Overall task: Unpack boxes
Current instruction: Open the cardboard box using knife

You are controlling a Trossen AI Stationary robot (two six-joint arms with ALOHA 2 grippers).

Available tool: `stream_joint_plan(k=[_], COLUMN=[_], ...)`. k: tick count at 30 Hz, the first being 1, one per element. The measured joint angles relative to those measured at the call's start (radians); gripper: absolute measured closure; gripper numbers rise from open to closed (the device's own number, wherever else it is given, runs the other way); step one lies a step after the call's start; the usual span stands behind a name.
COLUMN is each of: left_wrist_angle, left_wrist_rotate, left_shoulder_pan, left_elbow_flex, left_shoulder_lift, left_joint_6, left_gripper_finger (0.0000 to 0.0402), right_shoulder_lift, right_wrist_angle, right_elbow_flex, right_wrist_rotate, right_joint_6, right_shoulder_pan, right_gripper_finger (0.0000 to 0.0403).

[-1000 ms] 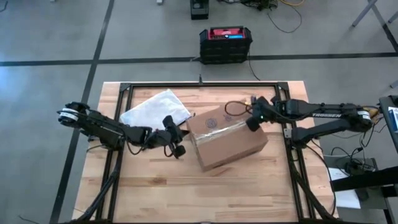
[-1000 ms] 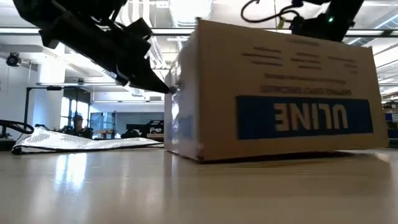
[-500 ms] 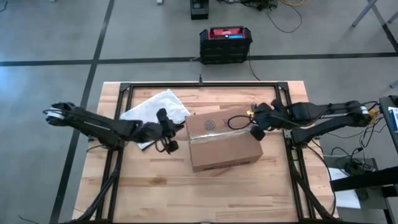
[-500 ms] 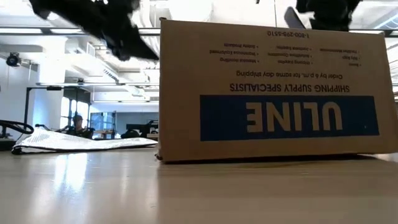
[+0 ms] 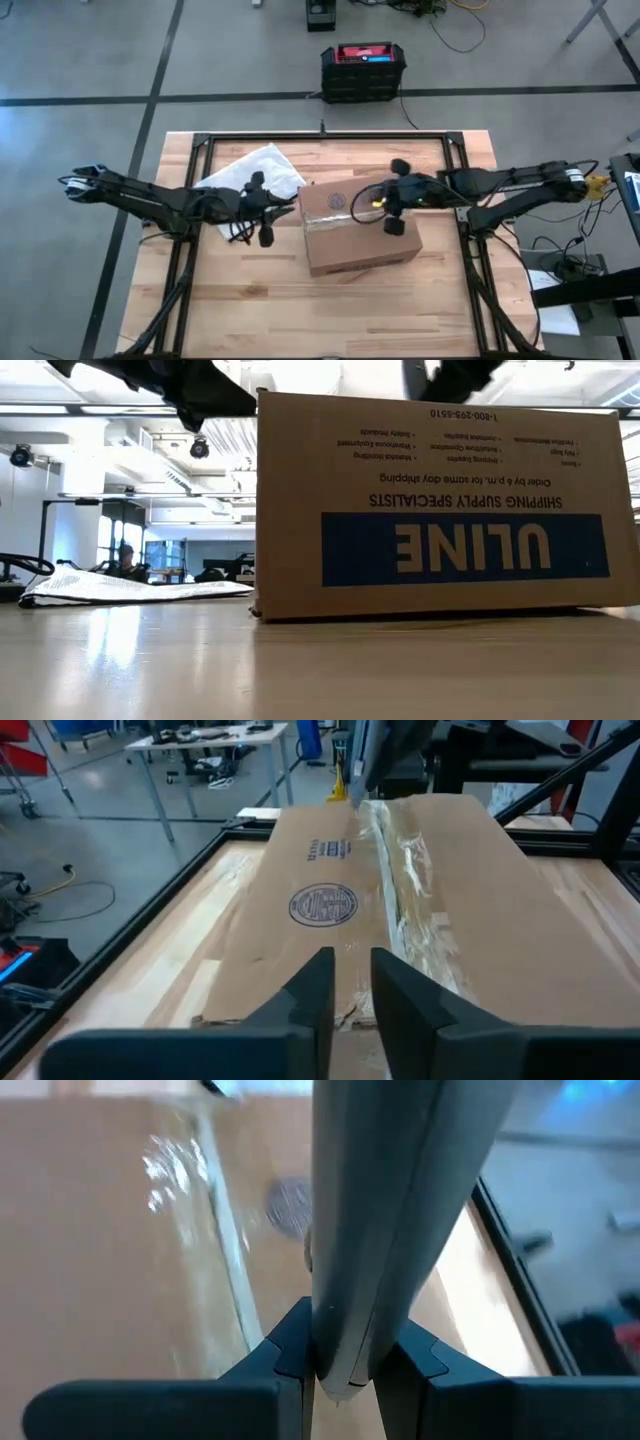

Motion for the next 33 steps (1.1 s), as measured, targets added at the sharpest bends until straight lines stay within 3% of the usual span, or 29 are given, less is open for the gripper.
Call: stream_joint_plan(k=[8,16,24,33], left_wrist_angle=[0.027,0.1,0.132,0.107], left_wrist_rotate=[0.1,0.104,0.104,0.103], left_shoulder_pan=[-0.005,-0.01,-0.013,-0.022], left_elbow_flex=[0.017,0.022,0.029,0.031], left_shoulder_lift=[0.076,0.155,0.257,0.273], left_joint_6=[-0.014,-0.002,-0.034,-0.05], left_gripper_finger=[0.0233,0.0165,0.0148,0.0161], right_shoulder_lift=[0.083,0.24,0.29,0.411], right_wrist_angle=[0.361,0.581,0.665,0.846], right_elbow_flex=[0.006,0.003,-0.002,-0.005], right_wrist_rotate=[-0.237,-0.381,-0.421,-0.634], right_joint_6=[-0.12,-0.16,-0.189,-0.184], right_shoulder_pan=[0.0,-0.019,-0.037,-0.107], right_gripper_finger=[0.0353,0.0353,0.0353,0.0353])
